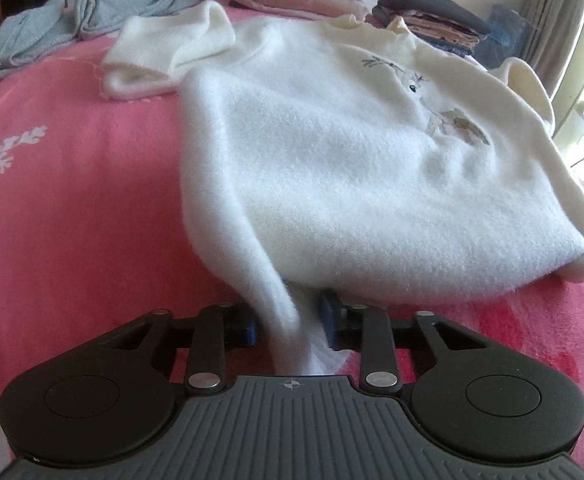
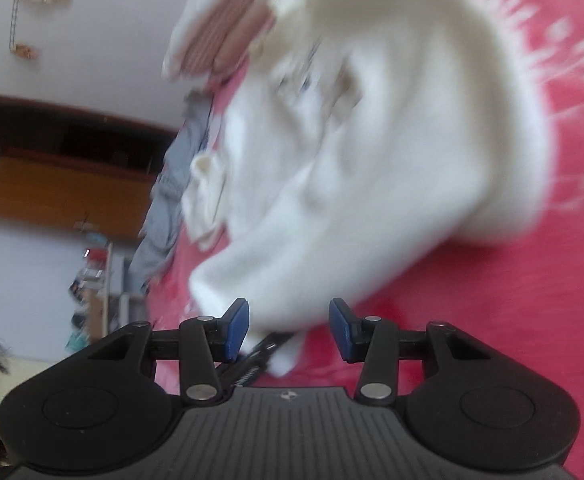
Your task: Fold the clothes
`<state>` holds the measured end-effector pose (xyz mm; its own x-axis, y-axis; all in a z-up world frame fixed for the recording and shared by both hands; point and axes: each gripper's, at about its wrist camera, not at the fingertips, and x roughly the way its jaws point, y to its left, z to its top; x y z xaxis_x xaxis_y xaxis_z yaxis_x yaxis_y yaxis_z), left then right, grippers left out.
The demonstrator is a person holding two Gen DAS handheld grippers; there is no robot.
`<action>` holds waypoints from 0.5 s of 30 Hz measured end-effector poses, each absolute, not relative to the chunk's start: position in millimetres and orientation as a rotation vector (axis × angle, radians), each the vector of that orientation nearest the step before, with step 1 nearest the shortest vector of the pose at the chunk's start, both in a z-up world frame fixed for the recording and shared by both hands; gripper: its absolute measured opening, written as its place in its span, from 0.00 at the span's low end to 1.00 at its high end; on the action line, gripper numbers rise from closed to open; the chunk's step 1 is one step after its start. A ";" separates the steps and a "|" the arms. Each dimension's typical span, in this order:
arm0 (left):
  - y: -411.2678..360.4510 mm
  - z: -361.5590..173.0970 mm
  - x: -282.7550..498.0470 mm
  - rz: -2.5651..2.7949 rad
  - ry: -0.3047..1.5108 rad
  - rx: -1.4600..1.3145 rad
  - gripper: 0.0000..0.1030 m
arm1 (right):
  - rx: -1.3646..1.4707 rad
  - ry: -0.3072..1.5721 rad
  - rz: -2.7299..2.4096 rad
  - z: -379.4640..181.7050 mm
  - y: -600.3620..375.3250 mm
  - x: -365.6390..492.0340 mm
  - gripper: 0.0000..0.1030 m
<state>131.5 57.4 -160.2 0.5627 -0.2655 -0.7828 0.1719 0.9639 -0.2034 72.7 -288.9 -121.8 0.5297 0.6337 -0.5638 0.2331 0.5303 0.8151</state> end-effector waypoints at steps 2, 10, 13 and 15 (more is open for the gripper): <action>57.1 -158.2 129.3 -0.245 0.931 -0.100 0.11 | 1.025 0.992 0.233 -121.2 -302.1 58.1 0.46; 87.2 -137.1 128.3 -0.262 0.917 -0.290 0.07 | 0.797 0.976 -0.066 -100.4 -343.2 26.3 0.46; 98.9 -135.2 134.3 -0.274 0.937 -0.393 0.06 | 0.715 0.998 -0.105 -105.6 -353.2 30.9 0.46; 101.3 -135.7 135.8 -0.276 0.940 -0.421 0.06 | 0.720 1.010 -0.075 -114.6 -352.6 39.5 0.46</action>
<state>135.8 101.3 -135.7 0.5642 -0.4064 -0.7187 0.0466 0.8847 -0.4637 39.5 -352.6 -114.6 0.5501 0.2620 -0.7929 0.3757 0.7703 0.5152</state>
